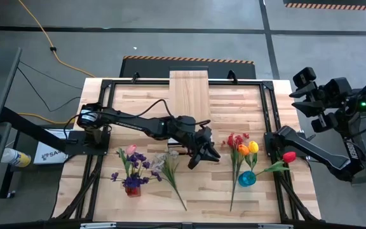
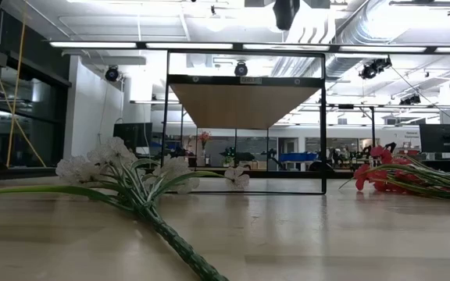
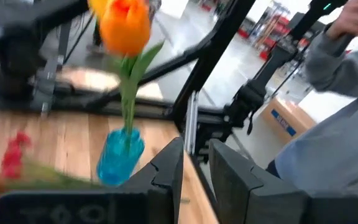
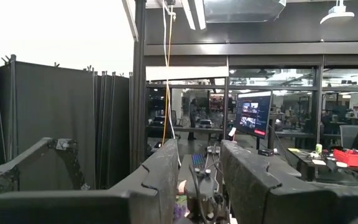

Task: Pick and place flowers into a vace then onto a shelf
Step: Put the white flowers into the red vase

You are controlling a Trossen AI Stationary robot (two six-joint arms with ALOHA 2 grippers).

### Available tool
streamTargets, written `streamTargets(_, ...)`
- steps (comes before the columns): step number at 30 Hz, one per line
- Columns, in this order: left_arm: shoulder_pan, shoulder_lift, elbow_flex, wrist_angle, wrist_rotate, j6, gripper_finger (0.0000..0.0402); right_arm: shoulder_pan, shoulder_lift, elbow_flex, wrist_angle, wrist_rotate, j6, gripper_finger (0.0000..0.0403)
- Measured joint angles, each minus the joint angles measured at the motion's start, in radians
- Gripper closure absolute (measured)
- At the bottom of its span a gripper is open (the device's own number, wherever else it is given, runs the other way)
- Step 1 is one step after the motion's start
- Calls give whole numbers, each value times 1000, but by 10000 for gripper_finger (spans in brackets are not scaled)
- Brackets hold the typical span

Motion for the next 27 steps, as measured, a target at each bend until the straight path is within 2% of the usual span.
streamTargets(10, -78, 2, -7, 11, -15, -67, 289, 0, 0, 0, 10, -3, 41, 289)
streamTargets(13, -94, 2, -61, 113, -55, -104, 289, 0, 0, 0, 16, -2, 41, 289)
streamTargets(21, -92, 3, -217, 386, -62, -202, 289, 0, 0, 0, 23, -1, 83, 289)
streamTargets(27, -92, 3, -243, 407, -66, -210, 289, 0, 0, 0, 24, -2, 86, 289)
